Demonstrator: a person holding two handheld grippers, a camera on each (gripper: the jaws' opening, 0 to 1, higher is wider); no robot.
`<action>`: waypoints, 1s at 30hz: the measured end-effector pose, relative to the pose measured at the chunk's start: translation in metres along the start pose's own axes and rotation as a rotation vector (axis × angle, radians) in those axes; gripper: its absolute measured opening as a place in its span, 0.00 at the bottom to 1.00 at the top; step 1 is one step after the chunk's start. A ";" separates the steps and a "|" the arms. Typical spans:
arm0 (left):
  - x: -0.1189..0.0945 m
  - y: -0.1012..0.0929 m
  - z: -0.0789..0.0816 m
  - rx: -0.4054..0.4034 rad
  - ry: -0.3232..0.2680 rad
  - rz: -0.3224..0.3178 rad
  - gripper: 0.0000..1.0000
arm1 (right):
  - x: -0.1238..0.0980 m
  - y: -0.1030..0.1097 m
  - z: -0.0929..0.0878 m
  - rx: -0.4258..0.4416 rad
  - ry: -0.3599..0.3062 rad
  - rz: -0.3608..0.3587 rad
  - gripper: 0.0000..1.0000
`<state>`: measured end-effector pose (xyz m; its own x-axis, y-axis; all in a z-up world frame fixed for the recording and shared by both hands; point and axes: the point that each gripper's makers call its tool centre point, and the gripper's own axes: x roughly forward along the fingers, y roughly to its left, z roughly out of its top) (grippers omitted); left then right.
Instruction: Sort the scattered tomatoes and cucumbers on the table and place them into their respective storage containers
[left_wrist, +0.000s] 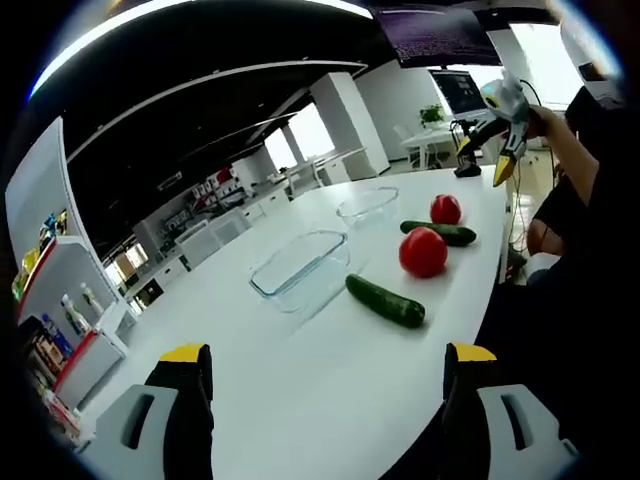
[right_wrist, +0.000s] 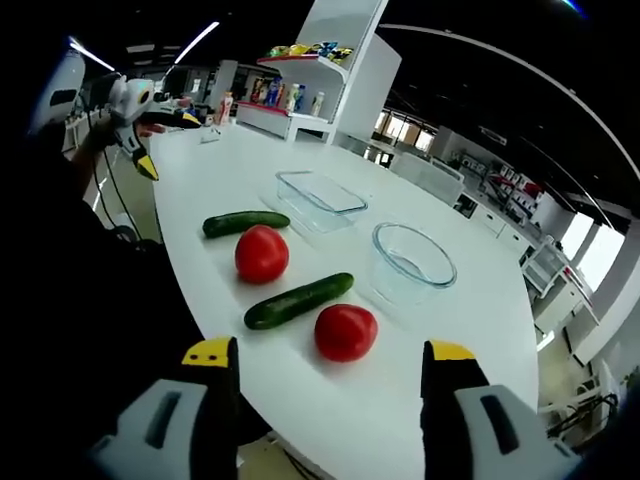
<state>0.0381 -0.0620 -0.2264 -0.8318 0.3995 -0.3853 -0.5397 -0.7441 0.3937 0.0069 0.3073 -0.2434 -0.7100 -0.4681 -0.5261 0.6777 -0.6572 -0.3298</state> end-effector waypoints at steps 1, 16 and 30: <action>0.000 0.000 -0.002 0.006 0.010 0.007 0.95 | -0.001 0.000 -0.001 -0.001 -0.002 0.000 0.71; -0.003 -0.001 0.000 0.038 0.036 0.030 0.95 | 0.004 0.001 -0.011 0.002 0.009 0.017 0.70; -0.006 0.003 -0.015 0.031 0.071 0.036 0.95 | 0.009 0.013 -0.004 -0.041 0.025 0.030 0.70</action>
<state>0.0430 -0.0746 -0.2357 -0.8401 0.3326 -0.4284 -0.5141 -0.7401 0.4335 0.0101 0.2970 -0.2553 -0.6847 -0.4719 -0.5554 0.7061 -0.6184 -0.3450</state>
